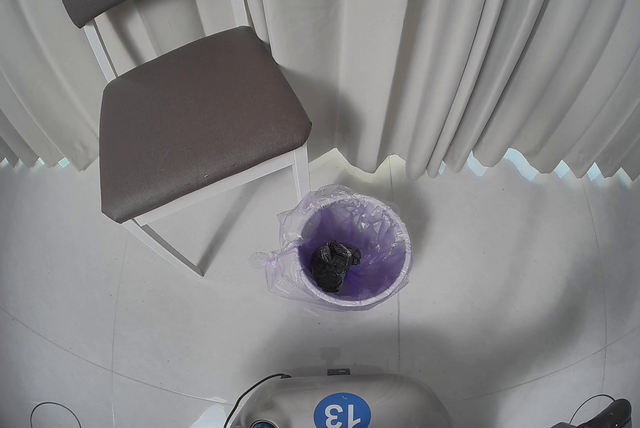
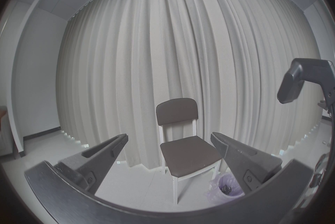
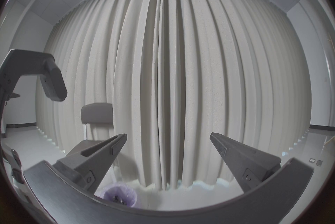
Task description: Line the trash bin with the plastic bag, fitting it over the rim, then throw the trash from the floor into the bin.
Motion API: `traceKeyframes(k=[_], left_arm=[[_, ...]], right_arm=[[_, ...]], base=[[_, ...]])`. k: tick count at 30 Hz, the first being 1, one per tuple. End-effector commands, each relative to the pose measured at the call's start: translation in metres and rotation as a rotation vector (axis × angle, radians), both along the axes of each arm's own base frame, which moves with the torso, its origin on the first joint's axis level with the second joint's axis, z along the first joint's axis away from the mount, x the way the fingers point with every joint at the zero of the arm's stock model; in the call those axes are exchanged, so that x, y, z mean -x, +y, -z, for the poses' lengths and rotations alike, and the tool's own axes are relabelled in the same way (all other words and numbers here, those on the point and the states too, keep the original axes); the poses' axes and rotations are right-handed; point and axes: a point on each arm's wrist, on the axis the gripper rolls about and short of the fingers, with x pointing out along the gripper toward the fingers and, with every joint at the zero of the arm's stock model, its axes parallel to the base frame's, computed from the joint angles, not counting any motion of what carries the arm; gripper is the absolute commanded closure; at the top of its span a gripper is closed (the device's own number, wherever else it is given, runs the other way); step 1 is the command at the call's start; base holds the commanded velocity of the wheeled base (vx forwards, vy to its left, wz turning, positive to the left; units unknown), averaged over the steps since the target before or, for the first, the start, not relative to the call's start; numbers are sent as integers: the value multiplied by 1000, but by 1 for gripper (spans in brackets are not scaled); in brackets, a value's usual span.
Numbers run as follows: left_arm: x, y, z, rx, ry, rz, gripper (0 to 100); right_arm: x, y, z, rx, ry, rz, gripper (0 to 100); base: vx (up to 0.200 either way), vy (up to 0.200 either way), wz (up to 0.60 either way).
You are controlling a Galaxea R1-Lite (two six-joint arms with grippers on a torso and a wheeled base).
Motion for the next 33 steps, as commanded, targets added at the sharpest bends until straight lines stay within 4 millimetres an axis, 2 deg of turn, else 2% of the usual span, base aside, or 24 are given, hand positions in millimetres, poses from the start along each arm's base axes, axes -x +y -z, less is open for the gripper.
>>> traceKeyframes(k=[1,5,8,12,15,16,19,21,23,27,33], left_arm=[[-34,1,18,74,16,-34,0],[-61,1,33,62,19,-43,0],[-72,2,40,71,9,-51,0],[-98,3,68,87,77,-99,0],[-102,3,73,89,90,-98,0],[-117,3,94,90,126,-99,0],[-124,2,106,88,132,-91,0],[-133,2,126,75,194,-93,0],[-137,2,136,75,234,-94,0],[-137,2,138,99,249,-85,0],[-139,2,150,107,361,-87,0]], right_arm=[[-20,0,18,30,-50,37,0],[-32,1,31,75,-36,-10,0],[-38,1,38,81,-7,-22,0],[-50,1,54,75,45,-20,0],[-52,1,57,73,48,-19,0],[-56,1,64,72,56,-24,0],[-61,1,71,72,82,-25,0],[-67,1,81,72,120,-22,0],[-70,1,87,72,145,-19,0],[-74,1,96,78,152,-14,0],[-75,1,97,79,154,-13,0]], base=[[0,0,0],[0,0,0],[0,0,0],[0,0,0],[0,0,0],[0,0,0],[0,0,0],[0,0,0],[0,0,0],[0,0,0],[0,0,0]])
